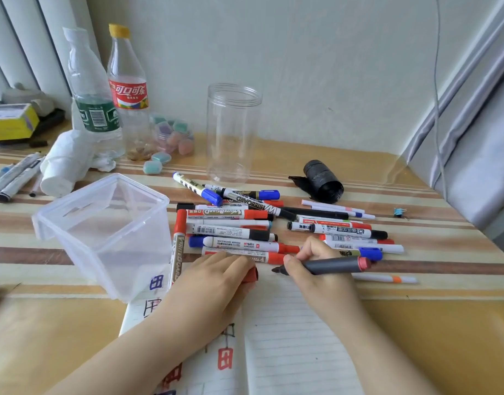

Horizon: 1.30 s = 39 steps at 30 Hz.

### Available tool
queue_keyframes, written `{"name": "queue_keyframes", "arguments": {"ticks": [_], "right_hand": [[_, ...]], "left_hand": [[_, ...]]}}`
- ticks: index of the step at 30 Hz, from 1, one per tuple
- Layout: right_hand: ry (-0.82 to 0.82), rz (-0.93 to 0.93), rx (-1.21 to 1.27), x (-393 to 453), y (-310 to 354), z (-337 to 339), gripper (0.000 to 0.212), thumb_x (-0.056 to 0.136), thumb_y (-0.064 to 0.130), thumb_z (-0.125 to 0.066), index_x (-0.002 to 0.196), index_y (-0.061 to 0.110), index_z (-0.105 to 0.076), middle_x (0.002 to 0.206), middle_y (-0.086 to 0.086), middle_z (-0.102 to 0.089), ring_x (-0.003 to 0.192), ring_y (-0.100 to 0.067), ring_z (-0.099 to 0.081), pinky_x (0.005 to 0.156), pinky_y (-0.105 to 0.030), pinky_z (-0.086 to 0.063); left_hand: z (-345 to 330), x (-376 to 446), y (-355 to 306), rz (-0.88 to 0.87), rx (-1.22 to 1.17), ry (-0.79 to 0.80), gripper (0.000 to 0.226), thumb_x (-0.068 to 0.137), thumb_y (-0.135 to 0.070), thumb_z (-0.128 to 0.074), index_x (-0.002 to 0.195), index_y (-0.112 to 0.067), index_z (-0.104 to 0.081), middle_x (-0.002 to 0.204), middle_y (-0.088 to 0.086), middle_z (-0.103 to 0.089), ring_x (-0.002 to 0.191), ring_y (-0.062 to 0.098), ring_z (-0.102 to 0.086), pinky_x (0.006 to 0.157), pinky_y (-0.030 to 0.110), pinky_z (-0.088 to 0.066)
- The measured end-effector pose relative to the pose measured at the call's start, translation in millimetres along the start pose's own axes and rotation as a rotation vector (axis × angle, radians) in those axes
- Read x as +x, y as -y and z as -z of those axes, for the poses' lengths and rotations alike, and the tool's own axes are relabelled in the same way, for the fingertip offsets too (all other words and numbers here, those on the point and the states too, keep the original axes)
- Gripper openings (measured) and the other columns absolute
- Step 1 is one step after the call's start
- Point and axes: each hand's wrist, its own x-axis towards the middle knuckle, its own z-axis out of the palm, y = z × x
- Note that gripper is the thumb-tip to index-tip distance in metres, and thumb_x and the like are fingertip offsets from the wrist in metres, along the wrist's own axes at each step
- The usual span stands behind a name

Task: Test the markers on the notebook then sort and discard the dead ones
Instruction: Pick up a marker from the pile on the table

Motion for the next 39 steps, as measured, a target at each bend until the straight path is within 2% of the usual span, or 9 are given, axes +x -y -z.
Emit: {"name": "queue_keyframes", "arguments": {"ticks": [10, 14, 21, 29, 35, 39], "right_hand": [[0.048, 0.037, -0.02, -2.3, -0.7, -0.5, 0.03, 0.083, 0.013, -0.067, 0.063, 0.004, -0.046, 0.047, 0.011, -0.046, 0.048, -0.003, -0.043, 0.046, -0.013, -0.031], [0.025, 0.022, 0.015, -3.9, -0.2, 1.2, 0.031, 0.081, 0.024, -0.065, 0.063, 0.006, -0.046, 0.045, 0.012, -0.044, 0.047, -0.002, -0.041, 0.046, -0.014, -0.03], [0.018, 0.0, 0.001, -3.3, 0.2, 1.4, 0.03, 0.083, 0.006, -0.064, 0.061, 0.008, -0.043, 0.046, 0.009, -0.042, 0.045, -0.003, -0.038, 0.044, -0.013, -0.03], [0.06, 0.001, 0.002, -5.2, 2.0, 2.7, 0.028, 0.083, 0.013, -0.067, 0.064, 0.004, -0.047, 0.045, 0.013, -0.046, 0.047, -0.003, -0.043, 0.047, -0.015, -0.033], [-0.001, -0.017, 0.019, -4.9, 2.0, 6.7, 0.034, 0.08, 0.002, -0.063, 0.057, 0.012, -0.04, 0.044, 0.011, -0.042, 0.045, -0.003, -0.038, 0.045, -0.015, -0.032], [0.009, -0.004, 0.053, -8.2, 4.0, 3.9, 0.031, 0.078, 0.015, -0.065, 0.058, 0.007, -0.042, 0.044, 0.011, -0.041, 0.046, -0.003, -0.038, 0.046, -0.012, -0.031]], "left_hand": [[-2.1, -2.1, 1.4, -0.029, 0.019, -0.002, 0.018, 0.086, -0.031, -0.04, 0.092, -0.019, -0.051, 0.079, -0.008, -0.063, 0.072, 0.015, -0.059, 0.061, 0.021, -0.049], [-1.2, -1.6, 0.8, -0.033, 0.031, -0.009, 0.016, 0.085, -0.032, -0.038, 0.091, -0.021, -0.048, 0.077, -0.009, -0.061, 0.07, 0.015, -0.058, 0.059, 0.019, -0.047], [-0.6, -2.8, 1.4, -0.032, 0.025, 0.002, 0.018, 0.084, -0.03, -0.037, 0.092, -0.02, -0.049, 0.079, -0.008, -0.062, 0.072, 0.015, -0.059, 0.06, 0.02, -0.049], [0.0, -1.8, 0.2, -0.025, 0.03, 0.006, 0.018, 0.084, -0.03, -0.037, 0.091, -0.02, -0.05, 0.078, -0.008, -0.062, 0.071, 0.015, -0.06, 0.06, 0.02, -0.049], [1.4, -2.8, 0.2, -0.013, 0.052, 0.015, 0.025, 0.086, -0.032, -0.035, 0.09, -0.019, -0.055, 0.08, -0.009, -0.063, 0.073, 0.013, -0.061, 0.06, 0.02, -0.048], [2.7, -2.3, -1.0, -0.015, 0.075, 0.012, 0.026, 0.083, -0.032, -0.035, 0.089, -0.019, -0.057, 0.079, -0.01, -0.064, 0.073, 0.012, -0.061, 0.059, 0.02, -0.046]]}}
